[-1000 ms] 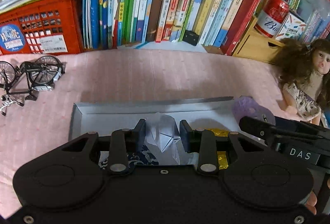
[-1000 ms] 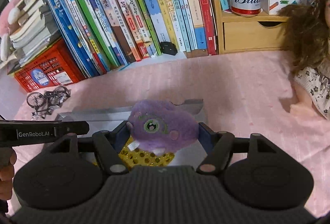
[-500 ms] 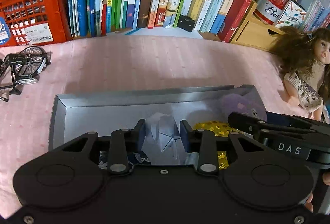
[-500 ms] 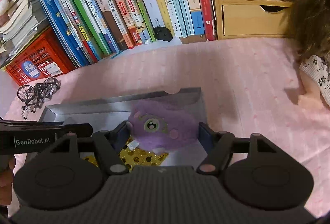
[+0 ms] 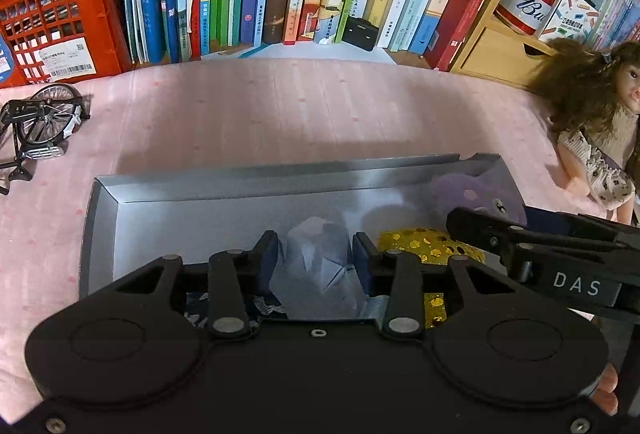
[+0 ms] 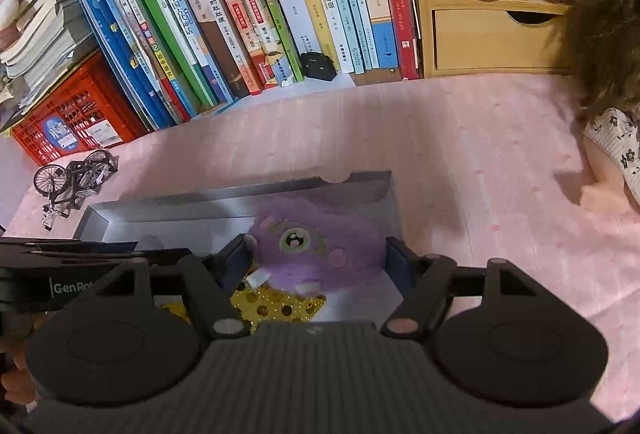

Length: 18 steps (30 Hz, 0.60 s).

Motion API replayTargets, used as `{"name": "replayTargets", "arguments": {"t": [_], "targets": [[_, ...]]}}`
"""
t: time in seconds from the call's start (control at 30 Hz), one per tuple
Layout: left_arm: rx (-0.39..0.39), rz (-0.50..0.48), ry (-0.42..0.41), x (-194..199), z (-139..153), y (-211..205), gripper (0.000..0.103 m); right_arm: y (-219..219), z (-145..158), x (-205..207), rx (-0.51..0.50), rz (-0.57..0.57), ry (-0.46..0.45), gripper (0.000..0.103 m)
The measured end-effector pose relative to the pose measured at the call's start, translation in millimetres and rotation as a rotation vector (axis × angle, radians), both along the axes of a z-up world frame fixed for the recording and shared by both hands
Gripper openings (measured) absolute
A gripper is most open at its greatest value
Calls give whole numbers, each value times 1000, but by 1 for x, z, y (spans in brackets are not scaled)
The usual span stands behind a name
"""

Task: Organize soft objects
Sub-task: 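Open the left tool over the tray while the right tool releases the purple plush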

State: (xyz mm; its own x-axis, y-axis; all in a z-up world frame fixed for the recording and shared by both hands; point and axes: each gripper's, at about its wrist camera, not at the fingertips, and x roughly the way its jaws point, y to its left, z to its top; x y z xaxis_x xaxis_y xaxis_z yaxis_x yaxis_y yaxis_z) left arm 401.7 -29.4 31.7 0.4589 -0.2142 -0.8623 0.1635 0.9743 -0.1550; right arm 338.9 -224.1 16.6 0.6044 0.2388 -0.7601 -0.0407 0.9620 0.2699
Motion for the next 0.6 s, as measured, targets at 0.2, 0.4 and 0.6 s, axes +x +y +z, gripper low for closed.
{"name": "replayTargets", "arguments": {"t": [0.2,0.4,0.6], "targets": [[46,1,-39,-8,11,0,68,-4,5,-6,30,7,-16,90],[72,-5,-66,-25,33,3,78,-4,26,-21,17,18,-61,95],[72,-38,-108,-54,62,11,82,3,55,-52,-41,59,-143,101]]}}
